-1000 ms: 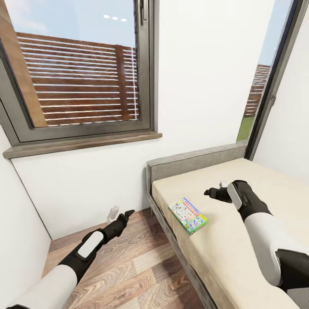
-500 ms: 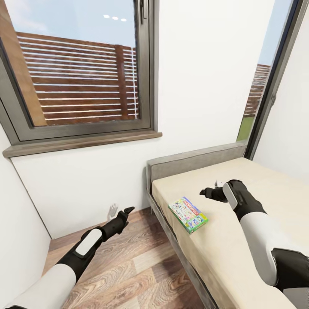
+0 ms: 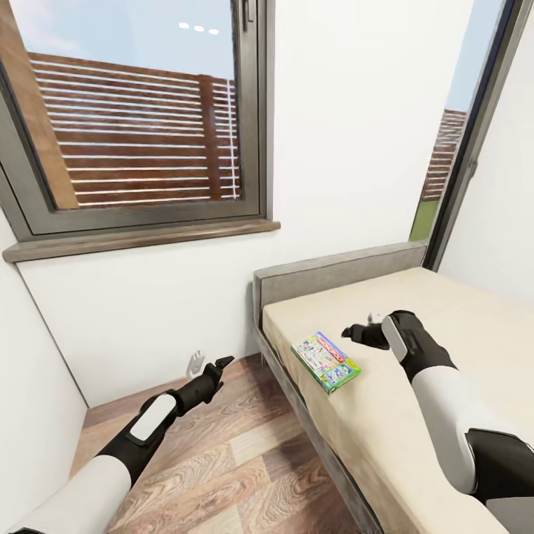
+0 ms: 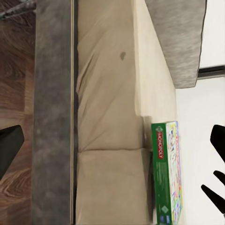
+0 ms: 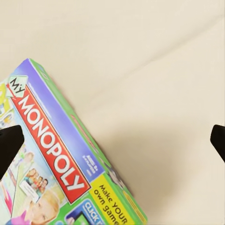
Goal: Put all the toys in the child's room - the three board games (two on the bed and one on the table), the two jigsaw puzzles on the table, and the tennis ball on the table - inside the toy box on the table in the child's room.
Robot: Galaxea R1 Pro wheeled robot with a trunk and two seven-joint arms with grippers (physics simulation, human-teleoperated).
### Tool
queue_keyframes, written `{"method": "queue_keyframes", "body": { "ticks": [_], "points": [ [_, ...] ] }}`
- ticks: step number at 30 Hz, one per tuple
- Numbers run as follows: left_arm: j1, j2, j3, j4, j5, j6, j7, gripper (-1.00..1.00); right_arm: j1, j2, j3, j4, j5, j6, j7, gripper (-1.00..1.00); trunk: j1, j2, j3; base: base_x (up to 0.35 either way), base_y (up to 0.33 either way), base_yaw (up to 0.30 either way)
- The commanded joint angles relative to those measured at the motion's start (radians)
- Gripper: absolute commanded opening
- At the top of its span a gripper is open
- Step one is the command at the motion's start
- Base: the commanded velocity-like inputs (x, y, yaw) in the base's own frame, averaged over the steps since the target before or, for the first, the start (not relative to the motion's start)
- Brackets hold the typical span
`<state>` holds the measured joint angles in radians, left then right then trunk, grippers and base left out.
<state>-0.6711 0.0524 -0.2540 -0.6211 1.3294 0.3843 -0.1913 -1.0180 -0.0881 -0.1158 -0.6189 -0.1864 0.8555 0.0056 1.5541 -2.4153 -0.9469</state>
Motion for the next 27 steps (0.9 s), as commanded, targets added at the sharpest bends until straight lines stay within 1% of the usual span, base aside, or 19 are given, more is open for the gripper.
{"method": "queue_keyframes", "body": {
  "ticks": [1, 5, 10, 11, 12, 17, 27],
  "points": [
    [-0.001, 0.001, -0.004, 0.000, 0.007, 0.001, -0.001, 1.00, -0.001, 0.001, -0.002, -0.001, -0.002, 0.005, 0.004, 1.00, 0.004, -0.008, -0.004, 0.000, 0.000, 0.000],
    [-0.001, 0.001, -0.004, 0.000, 0.007, 0.002, -0.001, 1.00, -0.001, 0.001, -0.002, 0.000, -0.002, 0.006, 0.021, 1.00, 0.019, -0.036, -0.017, 0.000, 0.000, 0.000],
    [-0.001, 0.002, -0.004, -0.001, 0.007, 0.003, -0.001, 1.00, -0.001, 0.000, 0.001, 0.000, 0.001, 0.008, 0.104, 1.00, 0.038, -0.071, -0.032, 0.000, 0.000, 0.000],
    [-0.002, 0.002, -0.005, 0.000, 0.007, 0.004, 0.000, 1.00, -0.001, -0.002, 0.001, 0.001, 0.003, 0.008, 0.132, 1.00, 0.042, -0.078, -0.036, 0.000, 0.000, 0.000],
    [-0.002, 0.002, -0.005, 0.000, 0.007, 0.004, 0.000, 1.00, -0.001, -0.002, 0.001, 0.001, 0.003, 0.008, 0.132, 1.00, 0.046, -0.085, -0.039, 0.000, 0.000, 0.000],
    [-0.003, 0.002, -0.005, 0.000, 0.007, 0.004, 0.002, 1.00, -0.001, -0.004, 0.001, 0.001, 0.005, 0.008, 0.151, 1.00, 0.048, -0.086, -0.058, 0.000, 0.000, 0.000],
    [-0.004, 0.001, -0.005, -0.001, 0.006, 0.004, 0.002, 1.00, -0.001, -0.006, 0.000, 0.001, 0.004, 0.008, 0.162, 1.00, 0.053, -0.088, -0.097, 0.000, 0.000, 0.000]
  ]
}}
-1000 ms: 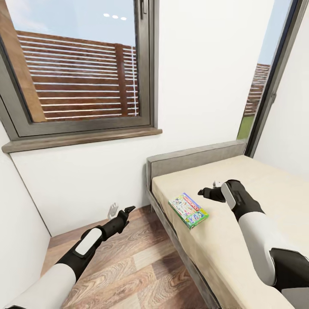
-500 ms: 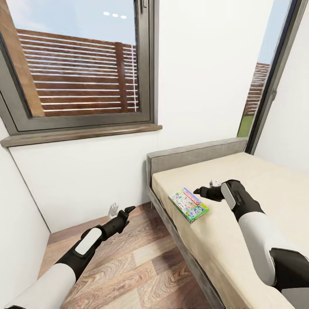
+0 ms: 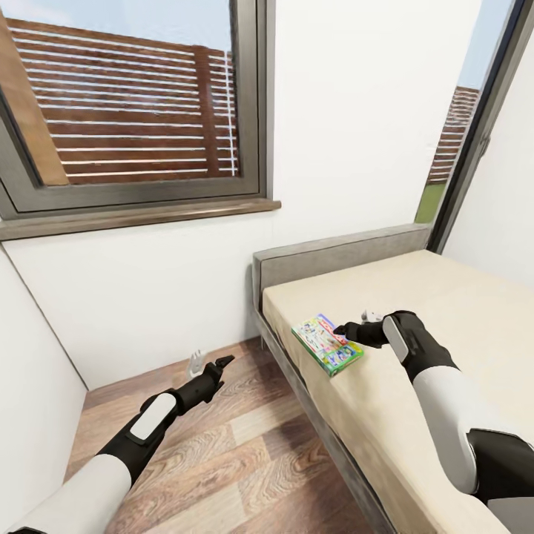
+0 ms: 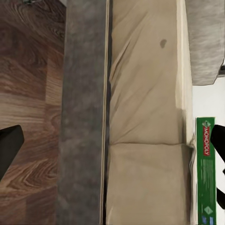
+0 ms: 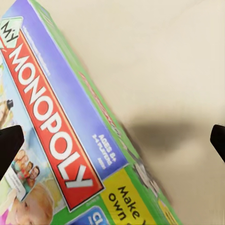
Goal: Put all the toys in the child's room - the three board games (two on the bed and one on the table), the two jigsaw puzzles on the table, and the tennis ball on the table - inside the toy box on the table in the child's room.
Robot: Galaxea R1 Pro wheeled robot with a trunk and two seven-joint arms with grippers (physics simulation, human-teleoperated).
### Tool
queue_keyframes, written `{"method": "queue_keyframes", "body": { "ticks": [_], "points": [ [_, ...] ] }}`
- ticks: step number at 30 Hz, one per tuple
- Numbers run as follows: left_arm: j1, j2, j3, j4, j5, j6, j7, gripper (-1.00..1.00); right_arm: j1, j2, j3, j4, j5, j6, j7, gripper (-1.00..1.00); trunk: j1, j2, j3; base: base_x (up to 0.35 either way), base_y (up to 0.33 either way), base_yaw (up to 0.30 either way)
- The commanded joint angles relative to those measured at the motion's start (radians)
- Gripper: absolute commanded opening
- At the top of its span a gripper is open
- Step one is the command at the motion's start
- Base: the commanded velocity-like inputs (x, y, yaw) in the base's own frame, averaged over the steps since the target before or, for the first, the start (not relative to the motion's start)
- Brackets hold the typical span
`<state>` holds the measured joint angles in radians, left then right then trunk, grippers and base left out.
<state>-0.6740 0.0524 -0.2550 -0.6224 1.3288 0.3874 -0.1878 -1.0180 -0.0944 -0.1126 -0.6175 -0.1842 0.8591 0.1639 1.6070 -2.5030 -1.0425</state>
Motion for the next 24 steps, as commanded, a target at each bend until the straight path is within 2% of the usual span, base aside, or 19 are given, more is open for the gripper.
{"method": "queue_keyframes", "body": {
  "ticks": [1, 24],
  "points": [
    [-0.001, 0.001, -0.004, 0.000, 0.006, 0.001, -0.002, 1.00, -0.001, 0.000, -0.003, -0.001, 0.001, 0.005, 0.005, 1.00, 0.000, -0.001, -0.001, 0.000, 0.000, 0.000],
    [-0.001, 0.000, -0.005, 0.000, 0.006, 0.000, -0.005, 1.00, 0.000, -0.002, -0.007, -0.001, -0.003, 0.007, 0.008, 1.00, 0.000, -0.001, -0.001, 0.000, 0.000, 0.000]
  ]
}}
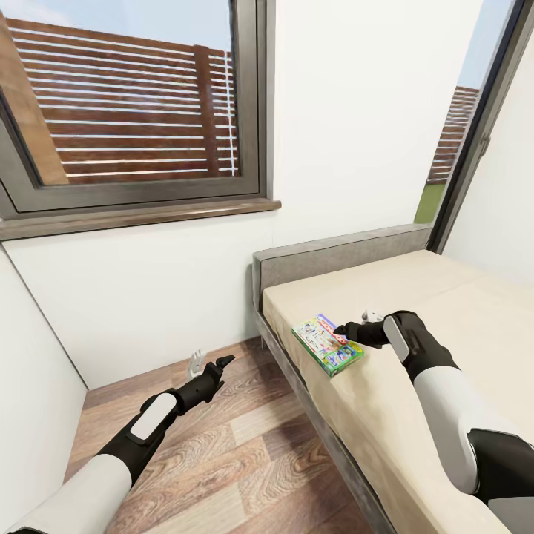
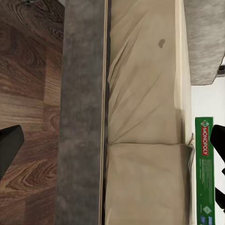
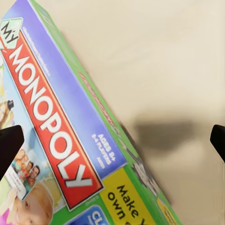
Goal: Put all the toys in the child's room - the three board games (two on the bed and one on the table), the two jigsaw puzzles on the table, and the tennis ball on the table - inside the toy box on the table in the child's room.
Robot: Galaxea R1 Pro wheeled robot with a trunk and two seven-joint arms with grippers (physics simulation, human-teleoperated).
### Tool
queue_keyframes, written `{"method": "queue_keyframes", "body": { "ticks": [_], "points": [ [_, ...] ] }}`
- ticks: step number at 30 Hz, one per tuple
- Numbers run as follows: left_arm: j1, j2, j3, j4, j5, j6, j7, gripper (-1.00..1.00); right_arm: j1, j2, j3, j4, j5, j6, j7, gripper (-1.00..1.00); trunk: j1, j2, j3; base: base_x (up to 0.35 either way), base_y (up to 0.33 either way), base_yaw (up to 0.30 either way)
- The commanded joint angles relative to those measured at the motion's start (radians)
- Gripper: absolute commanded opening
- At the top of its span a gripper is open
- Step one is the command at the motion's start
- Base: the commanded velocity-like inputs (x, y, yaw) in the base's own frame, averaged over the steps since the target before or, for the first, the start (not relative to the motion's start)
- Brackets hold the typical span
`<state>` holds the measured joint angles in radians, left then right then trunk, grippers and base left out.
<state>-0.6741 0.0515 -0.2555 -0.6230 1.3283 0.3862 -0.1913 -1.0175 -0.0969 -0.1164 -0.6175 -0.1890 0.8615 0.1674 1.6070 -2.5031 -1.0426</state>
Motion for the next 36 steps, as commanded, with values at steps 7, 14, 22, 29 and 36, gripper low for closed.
{"method": "queue_keyframes", "body": {
  "ticks": [7, 14, 22, 29, 36],
  "points": [
    [-0.001, 0.001, -0.004, 0.000, 0.006, 0.000, -0.001, 1.00, 0.001, 0.001, -0.004, -0.001, 0.002, 0.005, 0.003, 1.00, 0.000, 0.000, -0.001, 0.000, 0.000, 0.000],
    [-0.001, 0.001, -0.004, 0.000, 0.006, 0.000, -0.001, 1.00, 0.002, 0.001, -0.004, -0.001, 0.002, 0.006, 0.004, 1.00, 0.000, 0.000, -0.001, 0.000, 0.000, 0.000],
    [-0.001, 0.000, -0.005, 0.000, 0.006, 0.000, -0.001, 1.00, 0.003, 0.002, -0.002, -0.001, 0.001, 0.008, 0.004, 1.00, 0.000, 0.000, -0.001, 0.000, 0.000, 0.000],
    [-0.001, 0.000, -0.005, 0.000, 0.006, 0.000, -0.001, 1.00, 0.005, 0.002, -0.002, -0.002, 0.001, 0.030, 0.007, 1.00, 0.000, 0.000, -0.001, 0.000, 0.000, 0.000],
    [-0.001, -0.001, -0.005, 0.000, 0.006, 0.000, -0.001, 1.00, 0.006, 0.002, -0.002, -0.003, 0.000, 0.054, 0.008, 1.00, 0.000, 0.000, -0.001, 0.000, 0.000, 0.000]
  ]
}}
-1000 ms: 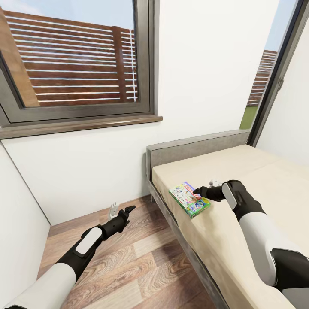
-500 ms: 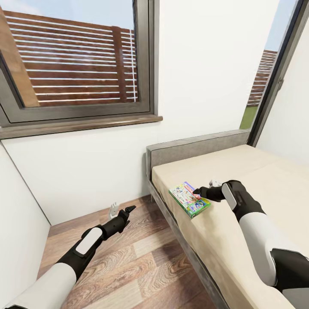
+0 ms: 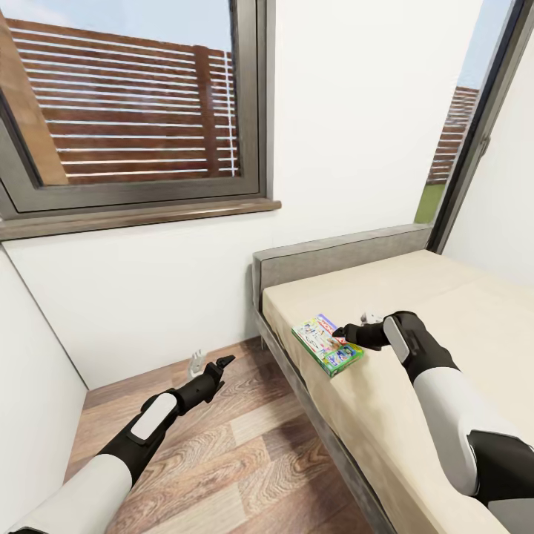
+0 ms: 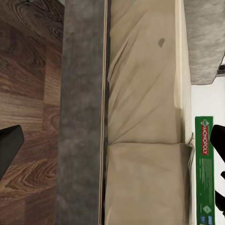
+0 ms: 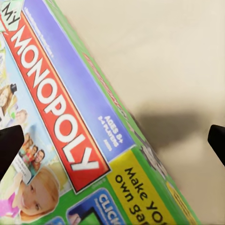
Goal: Put all the toys in the child's room - the three board games (two on the bed and one on the table), the two jigsaw puzzles on the table, and the tennis ball on the table - inside the toy box on the table in the child's room.
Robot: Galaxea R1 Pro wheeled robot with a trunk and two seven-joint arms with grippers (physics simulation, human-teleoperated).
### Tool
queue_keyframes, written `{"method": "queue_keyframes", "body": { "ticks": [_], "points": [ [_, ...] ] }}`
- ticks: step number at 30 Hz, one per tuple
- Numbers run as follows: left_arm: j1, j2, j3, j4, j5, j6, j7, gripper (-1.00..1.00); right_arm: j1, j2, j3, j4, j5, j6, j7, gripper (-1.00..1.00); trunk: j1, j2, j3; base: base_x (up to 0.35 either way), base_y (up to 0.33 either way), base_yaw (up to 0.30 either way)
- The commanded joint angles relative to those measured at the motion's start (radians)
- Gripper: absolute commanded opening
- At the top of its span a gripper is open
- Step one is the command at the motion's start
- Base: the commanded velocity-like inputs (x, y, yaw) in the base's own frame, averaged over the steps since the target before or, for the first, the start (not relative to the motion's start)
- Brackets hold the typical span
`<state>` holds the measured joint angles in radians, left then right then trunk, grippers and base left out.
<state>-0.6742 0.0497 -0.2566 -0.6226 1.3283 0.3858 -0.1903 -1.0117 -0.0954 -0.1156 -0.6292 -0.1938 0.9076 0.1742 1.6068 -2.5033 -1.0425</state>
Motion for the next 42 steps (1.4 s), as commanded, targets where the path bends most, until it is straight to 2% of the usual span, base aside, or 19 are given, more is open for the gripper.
{"method": "queue_keyframes", "body": {
  "ticks": [1, 17, 42],
  "points": [
    [-0.001, 0.001, -0.004, 0.000, 0.006, 0.001, -0.002, 1.00, 0.000, 0.001, -0.003, 0.009, 0.004, 0.012, 0.001, 1.00, 0.000, 0.000, -0.001, 0.000, 0.000, 0.020],
    [-0.001, 0.001, -0.004, 0.000, 0.006, 0.001, -0.001, 1.00, 0.001, 0.001, -0.004, 0.009, 0.004, 0.024, 0.002, 1.00, 0.000, 0.000, -0.001, 0.000, 0.000, 0.115],
    [0.000, -0.002, -0.004, 0.000, 0.005, 0.001, 0.000, 1.00, 0.000, 0.000, -0.007, 0.009, 0.004, 0.025, 0.002, 1.00, 0.000, 0.000, -0.001, 0.000, 0.000, 0.014]
  ]
}}
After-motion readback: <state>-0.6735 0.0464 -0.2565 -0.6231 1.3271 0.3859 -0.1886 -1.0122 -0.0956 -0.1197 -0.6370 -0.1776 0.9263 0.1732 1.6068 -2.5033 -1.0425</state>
